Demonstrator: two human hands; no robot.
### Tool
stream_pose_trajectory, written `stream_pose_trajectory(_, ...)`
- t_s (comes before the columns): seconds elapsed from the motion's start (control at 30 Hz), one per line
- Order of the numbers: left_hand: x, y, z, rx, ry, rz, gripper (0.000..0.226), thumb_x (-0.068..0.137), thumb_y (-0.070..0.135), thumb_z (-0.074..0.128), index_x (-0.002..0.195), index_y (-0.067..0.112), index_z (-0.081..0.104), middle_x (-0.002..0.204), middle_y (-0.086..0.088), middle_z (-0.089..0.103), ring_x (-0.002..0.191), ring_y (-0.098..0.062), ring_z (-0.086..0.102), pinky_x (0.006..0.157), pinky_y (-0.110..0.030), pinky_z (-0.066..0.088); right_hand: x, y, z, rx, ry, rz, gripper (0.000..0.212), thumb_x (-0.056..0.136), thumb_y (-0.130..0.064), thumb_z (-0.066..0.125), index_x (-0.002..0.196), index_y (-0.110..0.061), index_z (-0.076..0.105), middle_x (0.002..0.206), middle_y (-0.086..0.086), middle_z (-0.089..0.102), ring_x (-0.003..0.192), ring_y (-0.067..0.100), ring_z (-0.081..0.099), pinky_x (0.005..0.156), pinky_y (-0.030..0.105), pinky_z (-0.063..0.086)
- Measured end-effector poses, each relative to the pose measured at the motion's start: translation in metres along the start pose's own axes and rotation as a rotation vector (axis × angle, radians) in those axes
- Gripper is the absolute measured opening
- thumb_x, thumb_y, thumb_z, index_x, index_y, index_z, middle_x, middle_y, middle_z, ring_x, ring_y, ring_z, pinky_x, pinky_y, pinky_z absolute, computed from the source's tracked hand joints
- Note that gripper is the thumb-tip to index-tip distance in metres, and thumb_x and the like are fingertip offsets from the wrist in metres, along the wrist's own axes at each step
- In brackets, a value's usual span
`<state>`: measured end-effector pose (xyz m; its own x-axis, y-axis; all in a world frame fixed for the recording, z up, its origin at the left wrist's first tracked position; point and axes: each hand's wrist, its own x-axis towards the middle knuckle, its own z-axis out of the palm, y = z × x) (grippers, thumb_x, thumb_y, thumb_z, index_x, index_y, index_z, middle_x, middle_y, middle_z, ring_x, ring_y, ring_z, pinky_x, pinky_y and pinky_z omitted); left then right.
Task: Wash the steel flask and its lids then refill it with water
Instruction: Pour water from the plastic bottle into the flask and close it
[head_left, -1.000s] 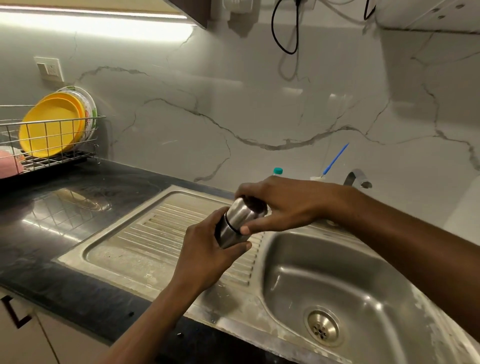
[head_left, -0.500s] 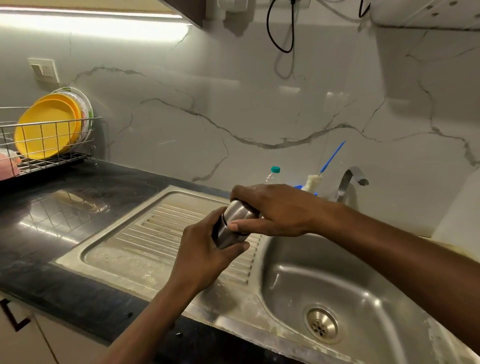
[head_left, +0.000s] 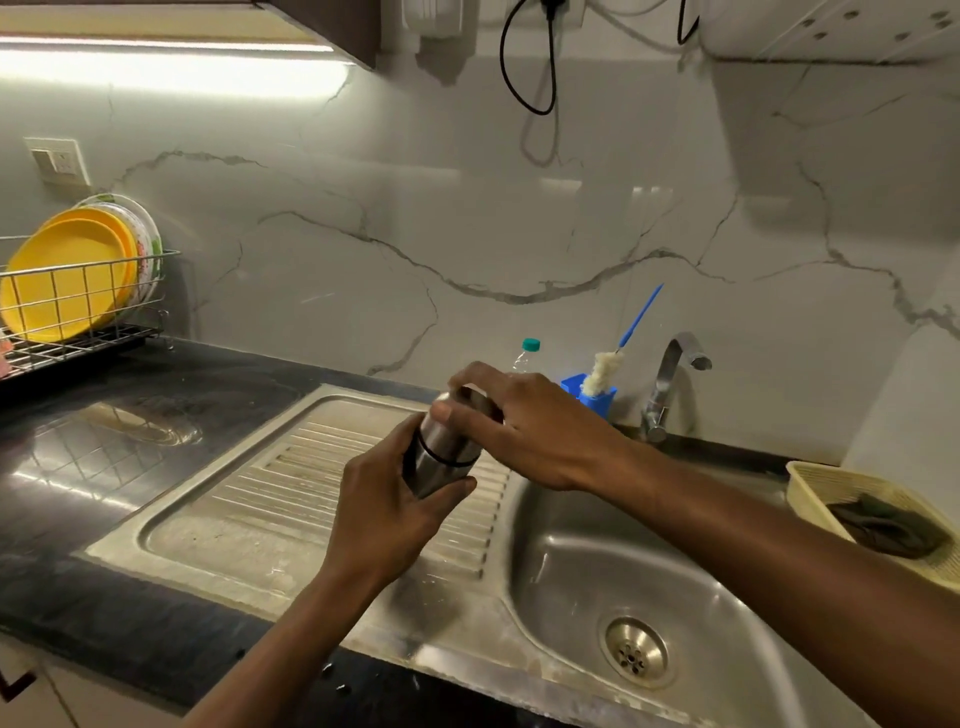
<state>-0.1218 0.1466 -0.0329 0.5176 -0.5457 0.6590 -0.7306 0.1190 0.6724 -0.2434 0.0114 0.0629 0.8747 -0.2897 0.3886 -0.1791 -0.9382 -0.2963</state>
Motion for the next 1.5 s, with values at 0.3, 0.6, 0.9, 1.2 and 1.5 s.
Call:
stream_pose_trajectory(0.3,0.105,-0.034,0.02,-0.162,0.048,-0.16,0.06,0.076,0.037,0.091,0.127,0.019,0.065,0.112,0.004,0.073,0.104,-0.014,0.07,0.096,-0.047,0.06,-0.022,0.034,-0.031,0.085,0.205,0.135,0.049,0.102,-0.066,0.039,0.105,-0.027,0.069,0.095,-0.011,0.069,0.089,0.006,0.064,0.081,0.031,0.053)
stream_pose_trajectory(0.6,0.183,-0.073,0.09,-0.064,0.055,-0.181,0.06,0.077,0.033,0.091,0.127,0.017,0.062,0.112,0.002,0.07,0.104,-0.02,0.068,0.097,-0.047,0.059,-0.041,0.069,-0.038,0.01,0.228,0.207,0.04,0.098,-0.067,0.049,0.092,-0.033,0.07,0.091,-0.016,0.067,0.086,0.003,0.064,0.078,0.03,0.054)
stream_pose_trajectory(0.9,0.196,-0.097,0.124,-0.103,0.105,-0.316,0.06,0.076,0.025,0.093,0.127,0.015,0.064,0.112,-0.002,0.071,0.105,-0.022,0.067,0.1,-0.047,0.058,-0.057,0.1,-0.041,0.006,0.252,0.242,0.042,0.092,-0.07,0.05,0.081,-0.035,0.068,0.085,-0.017,0.067,0.084,0.003,0.064,0.075,0.035,0.054)
stream_pose_trajectory(1.2,0.195,-0.12,0.133,-0.129,0.126,-0.349,0.066,0.072,0.027,0.095,0.129,0.017,0.063,0.114,-0.002,0.071,0.107,-0.022,0.068,0.099,-0.048,0.059,-0.066,0.112,-0.044,-0.017,0.234,0.282,0.041,0.092,-0.069,0.051,0.088,-0.035,0.072,0.09,-0.018,0.069,0.087,0.0,0.064,0.072,0.022,0.044)
stream_pose_trajectory(1.5,0.2,-0.129,0.14,-0.147,0.099,-0.353,0.064,0.075,0.025,0.094,0.129,0.017,0.061,0.117,-0.004,0.068,0.108,-0.022,0.066,0.098,-0.041,0.058,-0.07,0.114,-0.041,0.008,0.256,0.275,0.038,0.092,-0.066,0.054,0.088,-0.033,0.072,0.09,-0.018,0.069,0.088,0.002,0.065,0.08,0.033,0.055)
